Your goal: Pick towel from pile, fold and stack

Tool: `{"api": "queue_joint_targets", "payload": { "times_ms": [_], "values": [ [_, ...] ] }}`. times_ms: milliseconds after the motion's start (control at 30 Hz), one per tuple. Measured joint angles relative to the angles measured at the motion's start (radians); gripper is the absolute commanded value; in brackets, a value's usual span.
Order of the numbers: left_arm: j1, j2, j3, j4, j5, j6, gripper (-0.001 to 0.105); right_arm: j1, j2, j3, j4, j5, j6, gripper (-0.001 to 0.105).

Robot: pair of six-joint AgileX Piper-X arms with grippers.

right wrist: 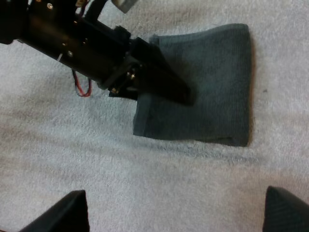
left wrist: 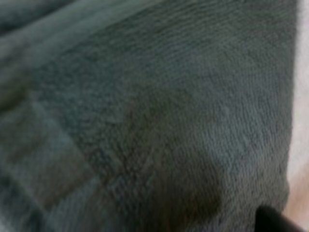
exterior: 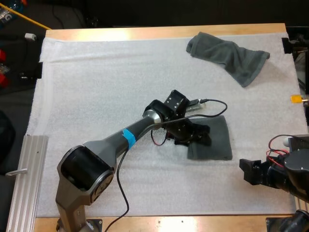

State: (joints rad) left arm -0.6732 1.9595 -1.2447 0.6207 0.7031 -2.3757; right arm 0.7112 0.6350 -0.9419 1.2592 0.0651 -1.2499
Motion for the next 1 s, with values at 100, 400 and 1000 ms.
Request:
{"api": "queue_joint_targets", "payload": {
  "times_ms": [100, 400, 1000],
  "values": [
    [-0.001, 0.0, 0.0, 0.0, 0.0, -0.002, 0.043, 0.0, 0.0, 0.0, 0.0, 0.0, 0.0, 0.071],
    [-0.001, -0.017, -0.001, 0.095, -0.096, 0.103, 0.0, 0.0, 0.0, 0.0, 0.0, 0.0, 0.0, 0.071],
    [0.345, -0.116, -0.003, 0.607, -0.63, 0.568, 0.0, 0.0, 0.0, 0.0, 0.0, 0.0, 0.0, 0.071]
  ]
}}
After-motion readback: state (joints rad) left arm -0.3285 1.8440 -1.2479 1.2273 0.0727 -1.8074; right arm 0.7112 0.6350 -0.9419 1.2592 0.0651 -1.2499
